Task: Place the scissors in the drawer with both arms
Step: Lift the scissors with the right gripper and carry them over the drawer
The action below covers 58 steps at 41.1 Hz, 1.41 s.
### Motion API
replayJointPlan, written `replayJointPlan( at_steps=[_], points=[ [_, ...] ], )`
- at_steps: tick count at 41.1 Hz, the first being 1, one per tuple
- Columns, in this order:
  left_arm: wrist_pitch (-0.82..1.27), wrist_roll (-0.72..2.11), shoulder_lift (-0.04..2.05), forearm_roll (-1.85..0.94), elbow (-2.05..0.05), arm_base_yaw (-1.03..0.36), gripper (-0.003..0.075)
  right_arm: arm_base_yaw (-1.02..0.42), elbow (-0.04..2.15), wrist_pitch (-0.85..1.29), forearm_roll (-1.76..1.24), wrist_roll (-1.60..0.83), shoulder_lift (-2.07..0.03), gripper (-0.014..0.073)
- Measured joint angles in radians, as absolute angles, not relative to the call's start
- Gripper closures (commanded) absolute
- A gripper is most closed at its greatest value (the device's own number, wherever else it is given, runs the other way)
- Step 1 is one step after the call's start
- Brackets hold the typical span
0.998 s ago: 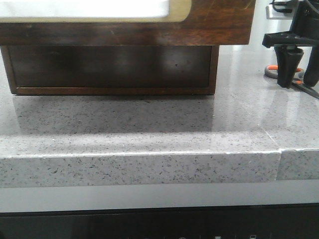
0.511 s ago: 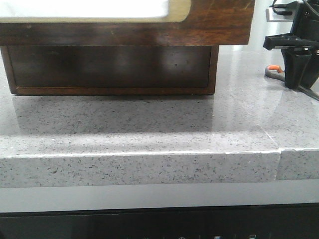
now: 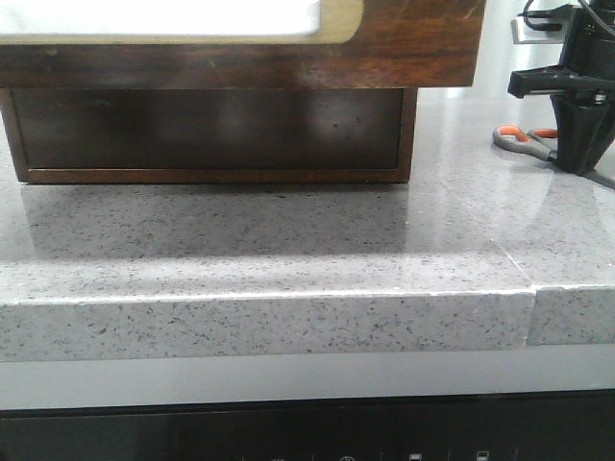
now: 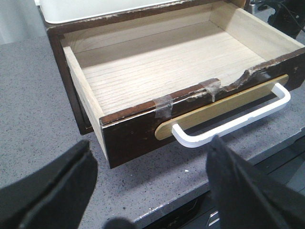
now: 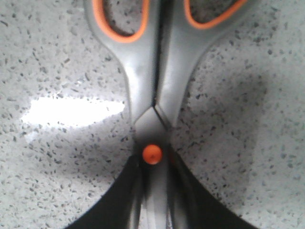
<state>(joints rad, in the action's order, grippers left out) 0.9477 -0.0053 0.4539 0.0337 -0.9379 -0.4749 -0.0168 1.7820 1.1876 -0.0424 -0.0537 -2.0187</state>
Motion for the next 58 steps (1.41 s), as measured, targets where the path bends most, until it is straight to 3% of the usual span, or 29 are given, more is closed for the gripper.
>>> replayJointPlan(
  at_steps=[10,39,47,58],
  points=[
    [0.948,-0.005,0.454,0.034,-0.938,-0.475,0.024,-0.026,1.806,1.188,-0.042,-0.056,-1.959,0.0573],
    [0.948,-0.005,0.454,0.034,-0.938,-0.475,0.024,-0.188,1.814,1.08,-0.042,-0.114,-1.42,0.0573],
    [0.948,-0.005,0.454,0.034,-0.938,-0.475,0.024,-0.285,1.814,1.022,-0.042,-0.197,-1.332,0.0573],
    [0.948,-0.005,0.454,0.034,-0.938,-0.475,0.024,-0.529,1.816,0.997,-0.042,-0.389,-1.321,0.0573]
  ],
)
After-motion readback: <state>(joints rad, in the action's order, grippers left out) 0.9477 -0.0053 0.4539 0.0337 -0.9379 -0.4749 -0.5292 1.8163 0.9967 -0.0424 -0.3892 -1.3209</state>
